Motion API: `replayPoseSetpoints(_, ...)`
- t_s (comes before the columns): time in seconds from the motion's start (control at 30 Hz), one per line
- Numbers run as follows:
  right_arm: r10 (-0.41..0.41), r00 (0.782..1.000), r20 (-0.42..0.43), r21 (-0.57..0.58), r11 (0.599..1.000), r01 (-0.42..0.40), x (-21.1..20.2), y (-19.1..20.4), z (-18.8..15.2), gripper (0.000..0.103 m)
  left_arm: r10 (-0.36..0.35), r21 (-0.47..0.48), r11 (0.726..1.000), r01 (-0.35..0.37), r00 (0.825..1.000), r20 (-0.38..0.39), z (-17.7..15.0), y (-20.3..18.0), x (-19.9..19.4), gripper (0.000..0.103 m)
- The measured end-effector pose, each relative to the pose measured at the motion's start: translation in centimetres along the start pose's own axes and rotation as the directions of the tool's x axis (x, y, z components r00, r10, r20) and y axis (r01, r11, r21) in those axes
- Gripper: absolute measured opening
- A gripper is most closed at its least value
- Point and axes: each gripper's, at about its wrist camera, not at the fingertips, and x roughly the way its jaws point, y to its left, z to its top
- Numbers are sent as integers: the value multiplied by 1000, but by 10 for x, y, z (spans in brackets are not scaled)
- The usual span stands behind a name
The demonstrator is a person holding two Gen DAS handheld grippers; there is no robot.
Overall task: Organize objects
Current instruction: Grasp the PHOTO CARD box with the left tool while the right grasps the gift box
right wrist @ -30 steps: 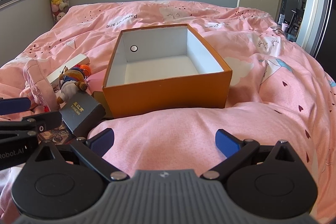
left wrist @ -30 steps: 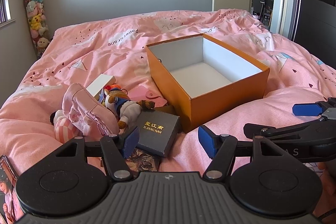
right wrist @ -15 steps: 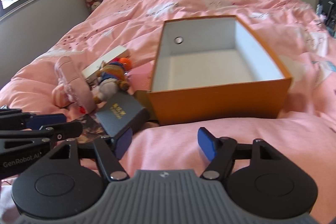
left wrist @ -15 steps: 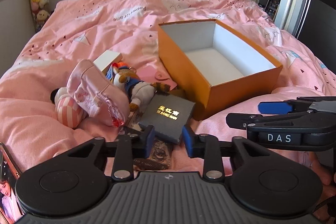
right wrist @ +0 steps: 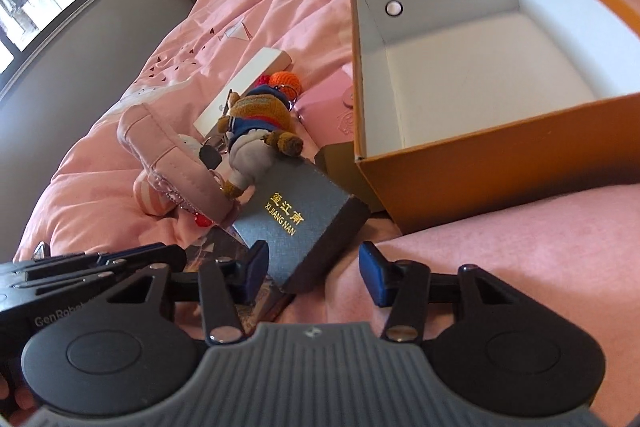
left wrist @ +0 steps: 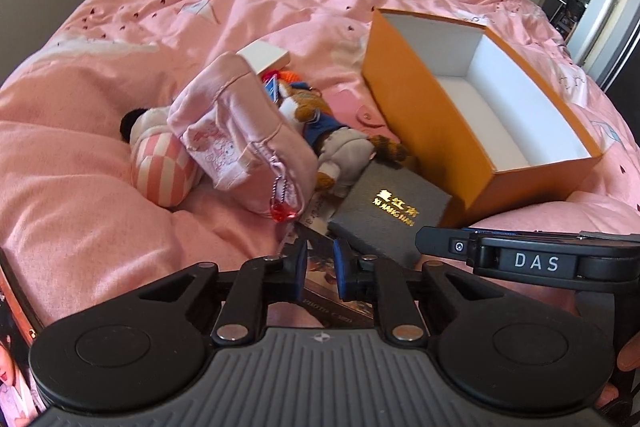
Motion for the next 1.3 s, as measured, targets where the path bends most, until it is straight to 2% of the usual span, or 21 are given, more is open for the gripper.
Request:
replayPoseSetpoints(0.03,11,1000,-9,19,1000,-11,5,-4,2,54,-2,-10,1000,1,1000,-9,1,2,3,19)
replayPoseSetpoints(0.07,20,1000,-15,33,999,-19,9,-6,3,55,-3,-23,1000,3,1000,-23,1,4,7,25)
replayPoseSetpoints(0.2,58,998,-33,95,994,-55,25,-16,6,64,-16,-59,998,13,999,-50,4,10,16,37)
replayPoseSetpoints(0.27,71,997,-39,109,992,-66,32,-19,8,65,-29,-67,997,25,997,-67,6,12,20,51)
replayPoseSetpoints(0.33,104,993,-47,142,985,-97,41,-24,9,70,-41,-81,996,33,995,-92,8,15,25,55)
replayPoseSetpoints(0.43,142,989,-43,181,975,-132,51,-31,11,73,-34,-100,995,22,992,-122,11,20,29,56)
replayPoseSetpoints(0.47,149,988,-41,184,973,-139,53,-32,12,73,-17,-106,994,3,991,-132,13,22,30,63)
replayPoseSetpoints(0.53,159,987,-39,181,972,-149,57,-32,13,70,6,-124,992,-31,981,-195,14,26,35,66)
replayPoseSetpoints(0.6,179,983,-33,181,969,-170,57,-32,13,61,-15,-129,991,-14,976,-217,14,29,37,66)
replayPoseSetpoints(0.7,180,983,-27,181,968,-173,53,-32,13,55,-30,-141,990,-5,969,-243,13,29,38,67)
replayPoseSetpoints(0.9,152,988,-7,115,982,-150,33,-27,8,49,-57,-165,986,10,959,-278,9,28,44,77)
replayPoseSetpoints(0.93,146,989,-1,100,984,-145,30,-25,8,48,-63,-166,986,16,957,-282,7,28,47,81)
replayPoseSetpoints(1.03,129,991,22,60,990,-130,19,-21,5,41,-59,-136,991,21,959,-277,4,22,49,88)
replayPoseSetpoints(1.13,101,993,52,17,995,-102,5,-17,2,38,-52,-109,994,25,966,-253,1,16,46,84)
replayPoseSetpoints(1.27,64,994,92,-40,997,-61,-13,-11,-3,36,-14,-85,996,-1,984,-178,-1,10,25,54)
replayPoseSetpoints(1.3,57,993,98,-53,997,-52,-20,-10,-6,36,-17,-79,997,5,988,-155,0,10,19,50)
